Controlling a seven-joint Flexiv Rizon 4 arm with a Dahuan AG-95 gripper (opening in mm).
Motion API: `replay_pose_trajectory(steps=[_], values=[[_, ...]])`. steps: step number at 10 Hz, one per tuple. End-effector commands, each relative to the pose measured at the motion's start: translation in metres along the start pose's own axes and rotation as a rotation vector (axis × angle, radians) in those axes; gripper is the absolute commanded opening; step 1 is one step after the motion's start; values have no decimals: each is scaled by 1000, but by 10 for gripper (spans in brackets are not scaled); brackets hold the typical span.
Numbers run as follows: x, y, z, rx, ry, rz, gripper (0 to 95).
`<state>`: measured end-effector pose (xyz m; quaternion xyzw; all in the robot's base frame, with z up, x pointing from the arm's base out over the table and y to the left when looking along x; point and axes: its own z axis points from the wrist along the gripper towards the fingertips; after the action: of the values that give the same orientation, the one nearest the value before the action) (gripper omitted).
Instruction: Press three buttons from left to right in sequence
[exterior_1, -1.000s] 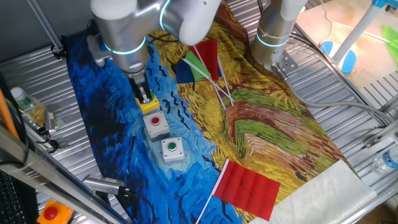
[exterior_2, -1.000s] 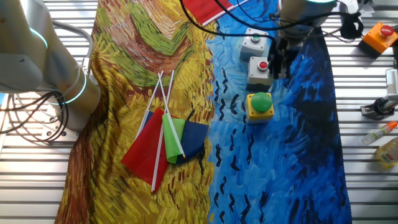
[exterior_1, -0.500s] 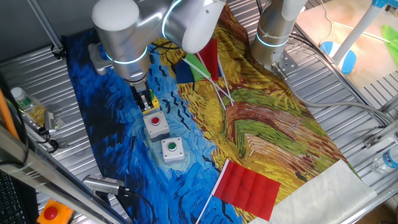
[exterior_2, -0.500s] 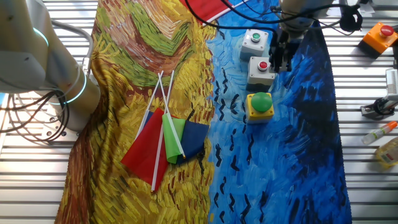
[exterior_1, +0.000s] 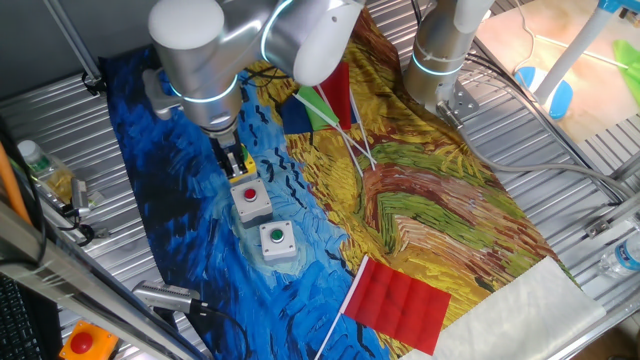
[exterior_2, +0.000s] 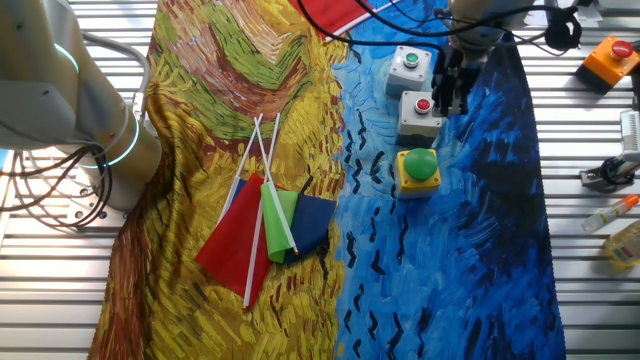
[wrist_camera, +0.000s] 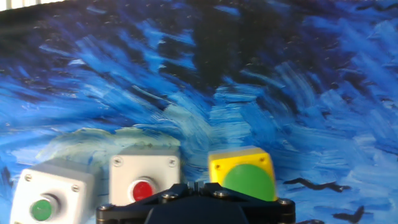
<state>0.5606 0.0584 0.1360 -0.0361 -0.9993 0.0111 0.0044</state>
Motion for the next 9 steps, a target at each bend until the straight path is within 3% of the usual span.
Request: replay_pose_trajectory(steps=[1, 7, 9], values=[[0, 0, 0, -1, 1, 8, 0], [0, 0, 0, -1, 5, -41, 0], [0, 0, 0, -4, 5, -116, 0]])
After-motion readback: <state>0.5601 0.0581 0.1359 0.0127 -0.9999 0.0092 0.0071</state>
